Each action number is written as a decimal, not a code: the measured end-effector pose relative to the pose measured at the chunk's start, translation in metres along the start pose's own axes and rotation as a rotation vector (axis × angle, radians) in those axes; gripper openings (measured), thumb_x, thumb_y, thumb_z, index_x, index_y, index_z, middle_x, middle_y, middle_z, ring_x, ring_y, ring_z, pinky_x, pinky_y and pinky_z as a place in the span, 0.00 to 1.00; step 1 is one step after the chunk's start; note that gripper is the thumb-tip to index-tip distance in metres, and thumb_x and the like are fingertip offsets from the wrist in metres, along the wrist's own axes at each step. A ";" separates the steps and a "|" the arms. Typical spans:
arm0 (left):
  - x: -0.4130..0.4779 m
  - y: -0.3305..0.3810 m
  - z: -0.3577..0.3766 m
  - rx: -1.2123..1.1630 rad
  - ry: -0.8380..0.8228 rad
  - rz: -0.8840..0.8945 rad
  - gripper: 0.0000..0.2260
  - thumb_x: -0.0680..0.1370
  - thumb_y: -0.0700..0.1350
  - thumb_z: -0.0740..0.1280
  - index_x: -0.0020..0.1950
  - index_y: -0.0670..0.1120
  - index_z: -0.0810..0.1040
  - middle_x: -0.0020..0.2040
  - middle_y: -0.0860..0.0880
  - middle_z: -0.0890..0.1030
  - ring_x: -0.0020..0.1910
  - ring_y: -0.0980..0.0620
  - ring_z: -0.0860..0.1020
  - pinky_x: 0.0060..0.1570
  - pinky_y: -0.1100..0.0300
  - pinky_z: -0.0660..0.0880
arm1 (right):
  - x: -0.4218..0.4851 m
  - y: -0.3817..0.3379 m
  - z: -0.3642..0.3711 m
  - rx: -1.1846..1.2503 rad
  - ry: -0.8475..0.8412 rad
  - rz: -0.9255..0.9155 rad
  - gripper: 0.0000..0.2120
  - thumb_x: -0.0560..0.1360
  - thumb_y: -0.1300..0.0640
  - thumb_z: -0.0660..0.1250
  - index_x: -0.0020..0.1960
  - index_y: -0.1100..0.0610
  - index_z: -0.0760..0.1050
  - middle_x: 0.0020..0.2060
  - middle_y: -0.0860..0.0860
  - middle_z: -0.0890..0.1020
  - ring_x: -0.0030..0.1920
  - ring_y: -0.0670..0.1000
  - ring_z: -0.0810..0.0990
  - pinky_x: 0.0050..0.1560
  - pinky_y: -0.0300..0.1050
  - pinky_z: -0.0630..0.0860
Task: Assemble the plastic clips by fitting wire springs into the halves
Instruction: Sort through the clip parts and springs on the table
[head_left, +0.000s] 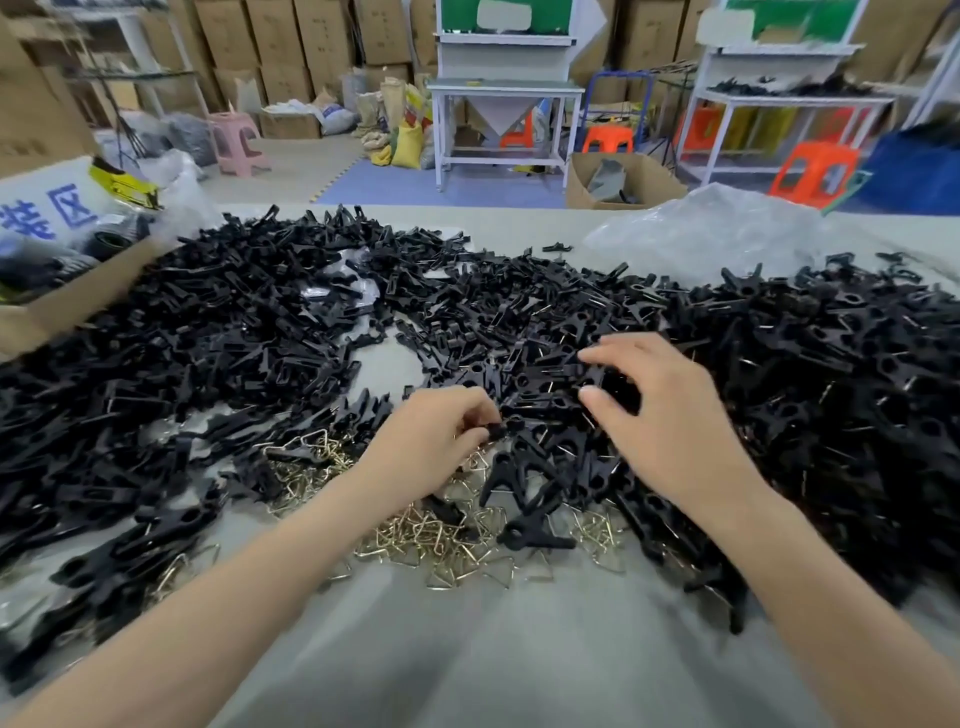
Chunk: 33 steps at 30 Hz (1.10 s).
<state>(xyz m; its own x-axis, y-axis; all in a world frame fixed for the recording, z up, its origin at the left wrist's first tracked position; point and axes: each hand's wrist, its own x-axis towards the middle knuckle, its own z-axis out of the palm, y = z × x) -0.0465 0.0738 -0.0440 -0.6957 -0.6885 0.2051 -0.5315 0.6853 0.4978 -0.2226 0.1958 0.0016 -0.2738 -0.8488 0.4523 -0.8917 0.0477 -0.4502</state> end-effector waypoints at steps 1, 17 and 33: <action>-0.003 0.004 -0.004 -0.070 0.035 0.011 0.07 0.76 0.41 0.69 0.48 0.53 0.78 0.38 0.62 0.76 0.40 0.65 0.75 0.40 0.74 0.70 | -0.002 -0.013 0.014 0.110 -0.103 0.001 0.16 0.74 0.56 0.69 0.62 0.54 0.77 0.60 0.49 0.77 0.58 0.44 0.73 0.64 0.39 0.67; -0.009 -0.076 -0.052 0.272 0.091 -0.326 0.15 0.81 0.45 0.62 0.68 0.52 0.73 0.67 0.51 0.74 0.67 0.47 0.70 0.64 0.45 0.68 | -0.035 -0.032 0.071 1.035 -0.181 0.410 0.06 0.74 0.65 0.68 0.43 0.56 0.82 0.27 0.52 0.80 0.26 0.45 0.74 0.27 0.34 0.70; 0.007 -0.080 -0.035 0.300 0.067 -0.432 0.03 0.76 0.51 0.69 0.45 0.54 0.78 0.58 0.52 0.77 0.64 0.46 0.69 0.66 0.45 0.60 | -0.037 -0.032 0.075 1.104 -0.029 0.434 0.06 0.74 0.62 0.69 0.44 0.54 0.83 0.42 0.53 0.83 0.36 0.47 0.81 0.37 0.36 0.78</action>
<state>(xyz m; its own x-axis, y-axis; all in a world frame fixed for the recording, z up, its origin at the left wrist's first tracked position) 0.0084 0.0059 -0.0535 -0.3556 -0.9300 0.0934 -0.8844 0.3671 0.2881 -0.1571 0.1858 -0.0585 -0.4556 -0.8860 0.0867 0.0715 -0.1335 -0.9885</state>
